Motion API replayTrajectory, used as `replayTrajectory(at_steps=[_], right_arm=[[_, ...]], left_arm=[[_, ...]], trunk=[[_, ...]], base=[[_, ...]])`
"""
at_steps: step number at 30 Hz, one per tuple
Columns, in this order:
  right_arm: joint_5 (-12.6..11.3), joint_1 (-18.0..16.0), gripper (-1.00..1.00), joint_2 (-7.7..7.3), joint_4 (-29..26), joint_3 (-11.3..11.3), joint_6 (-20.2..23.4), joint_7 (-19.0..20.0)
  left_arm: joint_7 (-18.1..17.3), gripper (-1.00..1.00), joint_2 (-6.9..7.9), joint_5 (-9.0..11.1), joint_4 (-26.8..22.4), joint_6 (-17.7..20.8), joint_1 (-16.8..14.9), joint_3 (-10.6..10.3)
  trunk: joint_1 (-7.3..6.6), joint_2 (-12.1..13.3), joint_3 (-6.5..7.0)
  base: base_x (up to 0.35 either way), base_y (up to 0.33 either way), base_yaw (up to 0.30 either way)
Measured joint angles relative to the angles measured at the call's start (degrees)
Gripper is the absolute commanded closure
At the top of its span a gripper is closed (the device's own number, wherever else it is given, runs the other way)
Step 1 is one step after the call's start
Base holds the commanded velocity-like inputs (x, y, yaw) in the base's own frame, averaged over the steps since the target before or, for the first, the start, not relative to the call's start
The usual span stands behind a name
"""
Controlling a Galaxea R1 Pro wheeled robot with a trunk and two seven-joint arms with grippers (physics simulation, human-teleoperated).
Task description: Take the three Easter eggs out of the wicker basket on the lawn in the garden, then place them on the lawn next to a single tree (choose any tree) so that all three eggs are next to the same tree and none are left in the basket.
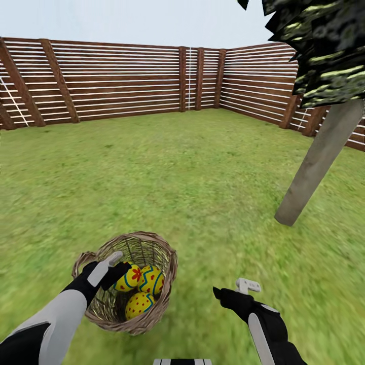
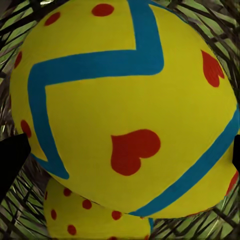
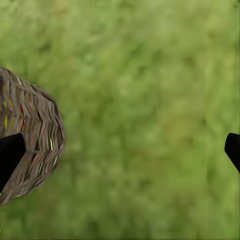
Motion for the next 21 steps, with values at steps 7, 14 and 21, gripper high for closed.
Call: replayTrajectory(at_steps=[7,14,21], right_arm=[[0.0,0.0,-1.0,0.0,-0.08,0.0,0.0,0.0],[0.0,0.0,-1.0,0.0,-0.09,0.0,0.0,0.0],[-0.01,0.0,-1.0,0.0,-0.09,0.0,0.0,0.0]], left_arm=[[0.23,1.0,-0.02,-0.1,0.05,3.24,0.0,-0.01],[0.3,1.0,-0.08,0.01,-0.01,7.56,0.0,-0.04],[2.18,1.0,-0.24,0.11,-0.19,9.69,-0.07,0.04]], trunk=[[-0.18,0.09,1.55],[-0.36,0.19,3.1],[-0.54,0.28,4.66]], base=[[0.0,0.0,0.0],[0.0,0.0,0.0],[0.0,0.0,0.0]])
